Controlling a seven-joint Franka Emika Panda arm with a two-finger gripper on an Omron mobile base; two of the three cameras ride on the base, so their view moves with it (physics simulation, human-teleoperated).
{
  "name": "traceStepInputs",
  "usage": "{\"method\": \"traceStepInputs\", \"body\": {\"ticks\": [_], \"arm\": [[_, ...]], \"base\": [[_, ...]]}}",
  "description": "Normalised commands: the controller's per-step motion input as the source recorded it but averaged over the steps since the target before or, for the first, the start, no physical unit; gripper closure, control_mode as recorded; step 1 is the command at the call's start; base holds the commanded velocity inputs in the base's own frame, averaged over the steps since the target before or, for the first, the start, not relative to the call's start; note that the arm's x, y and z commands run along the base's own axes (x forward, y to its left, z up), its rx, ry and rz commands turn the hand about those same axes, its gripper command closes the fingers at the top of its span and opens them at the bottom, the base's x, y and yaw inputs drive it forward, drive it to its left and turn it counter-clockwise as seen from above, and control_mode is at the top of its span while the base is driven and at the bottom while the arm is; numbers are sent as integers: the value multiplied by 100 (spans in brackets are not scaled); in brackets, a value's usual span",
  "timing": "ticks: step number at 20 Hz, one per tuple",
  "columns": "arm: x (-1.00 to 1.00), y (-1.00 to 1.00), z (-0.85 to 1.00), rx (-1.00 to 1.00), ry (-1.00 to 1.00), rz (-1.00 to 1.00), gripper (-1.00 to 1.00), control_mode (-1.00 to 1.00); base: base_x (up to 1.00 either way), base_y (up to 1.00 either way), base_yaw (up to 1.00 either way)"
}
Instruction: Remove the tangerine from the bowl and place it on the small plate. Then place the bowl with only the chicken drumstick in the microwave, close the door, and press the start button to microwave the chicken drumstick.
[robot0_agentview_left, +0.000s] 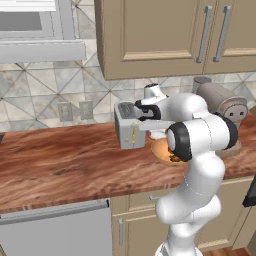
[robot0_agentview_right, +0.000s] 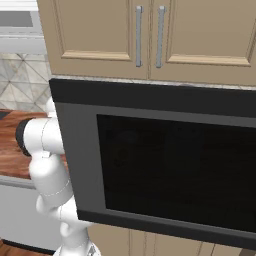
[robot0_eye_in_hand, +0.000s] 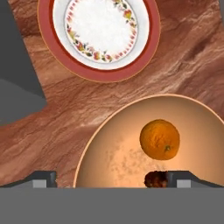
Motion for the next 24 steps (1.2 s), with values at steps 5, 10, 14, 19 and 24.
{"method": "traceStepInputs", "body": {"ticks": [5, 10, 14, 19, 24], "arm": [[9, -22, -17, 1, 2, 0, -100, -100], [-4, -45, -24, 1, 0, 0, -100, -100], [0, -28, -49, 0, 1, 0, -100, -100], [0, -24, -47, 0, 3, 0, -100, -100], [-26, -29, -9, 0, 0, -1, -100, -100]], "base": [[0, 0, 0], [0, 0, 0], [0, 0, 0], [0, 0, 0], [0, 0, 0]]}}
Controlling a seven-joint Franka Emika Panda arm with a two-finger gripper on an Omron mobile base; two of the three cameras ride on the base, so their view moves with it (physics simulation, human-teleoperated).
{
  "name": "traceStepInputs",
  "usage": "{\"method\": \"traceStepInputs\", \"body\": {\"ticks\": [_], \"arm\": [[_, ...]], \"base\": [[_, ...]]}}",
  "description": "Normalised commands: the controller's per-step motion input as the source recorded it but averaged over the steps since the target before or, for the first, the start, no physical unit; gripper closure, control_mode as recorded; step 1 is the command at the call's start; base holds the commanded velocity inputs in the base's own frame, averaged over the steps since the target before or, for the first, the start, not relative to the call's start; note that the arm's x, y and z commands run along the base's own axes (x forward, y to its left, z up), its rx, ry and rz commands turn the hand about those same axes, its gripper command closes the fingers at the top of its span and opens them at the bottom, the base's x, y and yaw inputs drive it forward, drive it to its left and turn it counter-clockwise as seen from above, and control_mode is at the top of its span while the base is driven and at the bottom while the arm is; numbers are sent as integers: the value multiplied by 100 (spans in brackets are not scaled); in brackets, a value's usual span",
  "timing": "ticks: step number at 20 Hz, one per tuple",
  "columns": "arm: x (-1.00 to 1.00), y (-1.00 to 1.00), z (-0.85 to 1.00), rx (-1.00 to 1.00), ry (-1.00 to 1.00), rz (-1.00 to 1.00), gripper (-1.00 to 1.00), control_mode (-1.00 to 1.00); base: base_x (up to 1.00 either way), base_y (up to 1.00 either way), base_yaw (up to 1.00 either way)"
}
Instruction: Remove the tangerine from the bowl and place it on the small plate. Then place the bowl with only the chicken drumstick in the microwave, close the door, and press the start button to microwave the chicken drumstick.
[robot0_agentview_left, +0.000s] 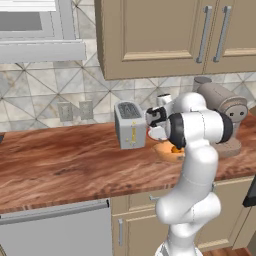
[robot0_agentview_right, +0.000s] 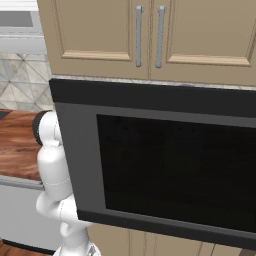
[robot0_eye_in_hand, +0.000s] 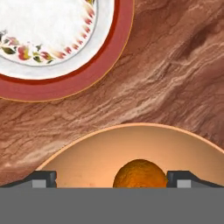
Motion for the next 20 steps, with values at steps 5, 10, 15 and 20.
{"method": "traceStepInputs", "body": {"ticks": [5, 10, 15, 20], "arm": [[-49, -12, 0, 0, 0, -6, -100, -100], [-56, -7, 0, 0, 0, -7, -100, -100], [-67, -17, 0, 0, 0, -10, -100, -100], [-19, -1, 0, 0, 0, -4, -100, -100]], "base": [[0, 0, 0], [0, 0, 0], [0, 0, 0], [0, 0, 0]]}}
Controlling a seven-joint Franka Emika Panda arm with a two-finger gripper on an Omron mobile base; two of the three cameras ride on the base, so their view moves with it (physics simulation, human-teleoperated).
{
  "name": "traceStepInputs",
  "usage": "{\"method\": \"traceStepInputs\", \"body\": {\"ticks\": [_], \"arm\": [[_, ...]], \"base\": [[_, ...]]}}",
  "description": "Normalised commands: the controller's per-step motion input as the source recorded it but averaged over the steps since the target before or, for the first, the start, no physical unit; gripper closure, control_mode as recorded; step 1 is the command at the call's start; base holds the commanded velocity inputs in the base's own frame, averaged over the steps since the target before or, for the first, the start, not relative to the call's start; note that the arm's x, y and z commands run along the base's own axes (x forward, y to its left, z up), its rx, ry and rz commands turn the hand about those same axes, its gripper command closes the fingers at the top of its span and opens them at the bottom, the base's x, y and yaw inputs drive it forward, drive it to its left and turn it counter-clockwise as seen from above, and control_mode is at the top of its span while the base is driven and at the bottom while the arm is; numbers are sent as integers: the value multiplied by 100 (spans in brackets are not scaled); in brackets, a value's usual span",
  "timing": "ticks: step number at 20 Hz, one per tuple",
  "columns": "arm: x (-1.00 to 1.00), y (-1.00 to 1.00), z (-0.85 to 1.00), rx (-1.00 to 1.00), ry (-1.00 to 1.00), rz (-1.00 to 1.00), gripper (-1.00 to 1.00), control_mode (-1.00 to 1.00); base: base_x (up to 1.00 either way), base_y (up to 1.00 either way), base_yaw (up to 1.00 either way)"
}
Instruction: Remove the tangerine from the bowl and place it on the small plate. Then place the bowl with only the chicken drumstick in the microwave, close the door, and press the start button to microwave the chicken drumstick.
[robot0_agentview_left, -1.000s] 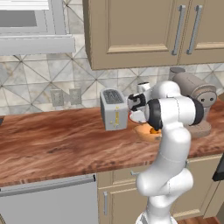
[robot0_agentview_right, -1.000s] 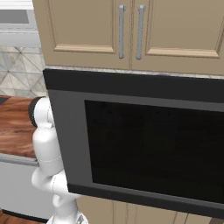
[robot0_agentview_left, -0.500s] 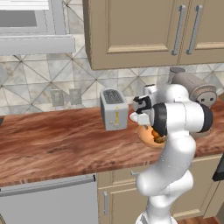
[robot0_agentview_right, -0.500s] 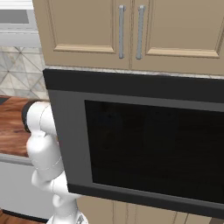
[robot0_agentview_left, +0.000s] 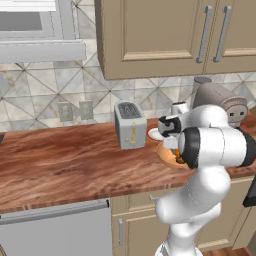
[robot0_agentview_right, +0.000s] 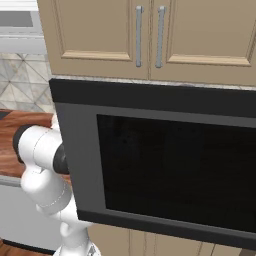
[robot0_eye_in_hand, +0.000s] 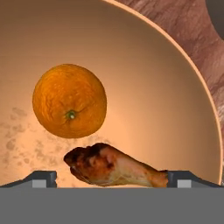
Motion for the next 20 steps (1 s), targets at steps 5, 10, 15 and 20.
{"method": "traceStepInputs", "body": {"ticks": [5, 10, 15, 20], "arm": [[9, 0, 0, 1, 0, 0, -100, -100], [28, 0, 0, 1, 0, 0, -100, -100], [27, 0, 0, 1, 0, 0, -100, -100], [8, 0, -10, 0, 0, 0, -100, -100]], "base": [[0, 0, 0], [0, 0, 0], [0, 0, 0], [0, 0, 0]]}}
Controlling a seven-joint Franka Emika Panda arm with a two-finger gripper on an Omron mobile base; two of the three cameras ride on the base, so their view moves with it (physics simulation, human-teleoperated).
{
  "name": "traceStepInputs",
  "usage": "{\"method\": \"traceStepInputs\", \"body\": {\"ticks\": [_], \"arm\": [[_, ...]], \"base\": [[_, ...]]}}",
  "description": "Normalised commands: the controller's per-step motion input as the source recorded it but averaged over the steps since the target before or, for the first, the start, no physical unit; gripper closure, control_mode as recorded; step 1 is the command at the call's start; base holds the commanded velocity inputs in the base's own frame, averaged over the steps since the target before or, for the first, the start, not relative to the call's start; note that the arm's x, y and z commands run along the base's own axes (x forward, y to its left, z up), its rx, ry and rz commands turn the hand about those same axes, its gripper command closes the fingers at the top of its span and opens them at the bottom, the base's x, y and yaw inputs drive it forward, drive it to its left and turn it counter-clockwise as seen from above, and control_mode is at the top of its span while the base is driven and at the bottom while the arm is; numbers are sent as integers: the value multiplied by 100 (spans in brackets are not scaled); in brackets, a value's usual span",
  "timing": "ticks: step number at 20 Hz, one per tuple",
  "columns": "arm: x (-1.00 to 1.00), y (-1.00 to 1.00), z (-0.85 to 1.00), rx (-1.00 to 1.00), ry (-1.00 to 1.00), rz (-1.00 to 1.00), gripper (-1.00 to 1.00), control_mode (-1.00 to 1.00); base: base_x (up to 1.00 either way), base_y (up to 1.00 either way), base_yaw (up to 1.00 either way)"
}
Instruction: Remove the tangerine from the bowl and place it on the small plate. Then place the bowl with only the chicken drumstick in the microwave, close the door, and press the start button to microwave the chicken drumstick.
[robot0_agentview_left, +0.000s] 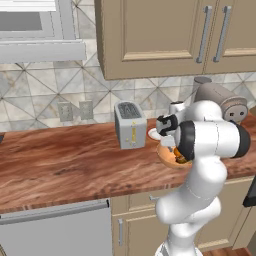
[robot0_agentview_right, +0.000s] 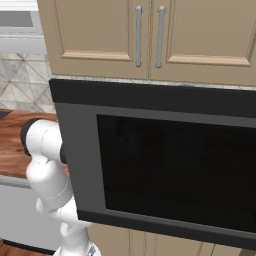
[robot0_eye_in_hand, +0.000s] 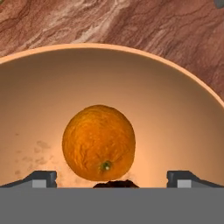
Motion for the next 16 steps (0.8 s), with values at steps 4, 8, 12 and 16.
{"method": "traceStepInputs", "body": {"ticks": [4, 8, 12, 16], "arm": [[6, 0, -17, 0, 0, 0, -100, -100], [7, 0, -20, 1, 0, 0, -100, -100], [3, -3, -17, 2, 0, 0, -100, -100], [1, -3, -15, 2, 0, 0, -100, -100]], "base": [[0, 0, 0], [0, 0, 0], [0, 0, 0], [0, 0, 0]]}}
